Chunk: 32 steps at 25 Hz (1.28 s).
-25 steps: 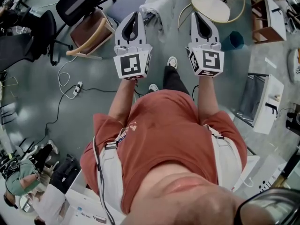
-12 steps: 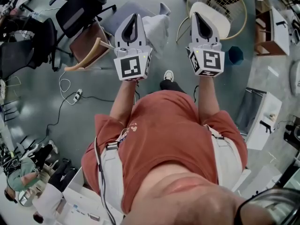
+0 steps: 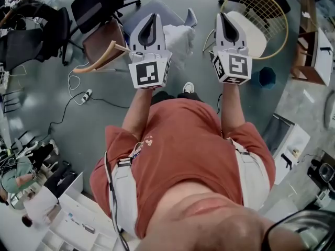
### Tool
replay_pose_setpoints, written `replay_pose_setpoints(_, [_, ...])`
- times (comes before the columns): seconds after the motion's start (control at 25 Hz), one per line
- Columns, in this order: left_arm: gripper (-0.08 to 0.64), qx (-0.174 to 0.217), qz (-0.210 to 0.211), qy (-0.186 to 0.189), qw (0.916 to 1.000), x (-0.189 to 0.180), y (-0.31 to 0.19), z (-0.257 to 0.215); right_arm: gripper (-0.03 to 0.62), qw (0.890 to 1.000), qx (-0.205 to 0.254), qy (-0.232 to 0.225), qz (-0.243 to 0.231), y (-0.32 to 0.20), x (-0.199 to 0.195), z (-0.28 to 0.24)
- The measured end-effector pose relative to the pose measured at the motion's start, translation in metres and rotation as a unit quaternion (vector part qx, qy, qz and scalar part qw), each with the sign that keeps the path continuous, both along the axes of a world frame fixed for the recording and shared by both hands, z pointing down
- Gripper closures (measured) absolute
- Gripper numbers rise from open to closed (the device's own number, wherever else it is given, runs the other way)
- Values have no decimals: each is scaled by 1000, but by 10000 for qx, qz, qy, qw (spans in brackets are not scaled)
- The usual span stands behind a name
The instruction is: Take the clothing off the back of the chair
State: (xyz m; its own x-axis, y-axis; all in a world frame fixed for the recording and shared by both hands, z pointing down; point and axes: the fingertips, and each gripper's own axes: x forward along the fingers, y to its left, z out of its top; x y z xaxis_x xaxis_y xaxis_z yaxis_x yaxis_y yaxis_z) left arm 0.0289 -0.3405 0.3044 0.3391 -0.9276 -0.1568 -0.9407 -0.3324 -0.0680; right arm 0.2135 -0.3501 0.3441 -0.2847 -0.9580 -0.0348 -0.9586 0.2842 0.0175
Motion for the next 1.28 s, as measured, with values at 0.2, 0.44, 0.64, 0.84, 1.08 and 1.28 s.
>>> replay_pose_setpoints(0.2, [546, -74, -27, 141, 9999, -23, -20, 9, 569, 9999, -85, 67, -87, -19, -25, 6])
replay_pose_setpoints(0.44, [546, -167, -60, 48, 9998, -50, -33, 21, 569, 9991, -286, 227, -194, -32, -55, 23])
replay_pose_setpoints(0.64, [546, -445, -130, 63, 9989, -68, -36, 43, 566, 9959, -670, 476, -366, -34, -77, 57])
replay_pose_setpoints(0.84, [546, -828, 72, -292, 9961, -76, -28, 85, 487, 9865, -1257, 763, -716, -29, -96, 108])
replay_pose_setpoints(1.08, [546, -1079, 146, -233, 9938, -84, -23, 107, 335, 9576, -1964, 1336, -1629, -18, -127, 167])
replay_pose_setpoints(1.28, [546, -1253, 166, -162, 9919, -89, -19, 120, 263, 9048, -2668, 2126, -2546, 3, -152, 215])
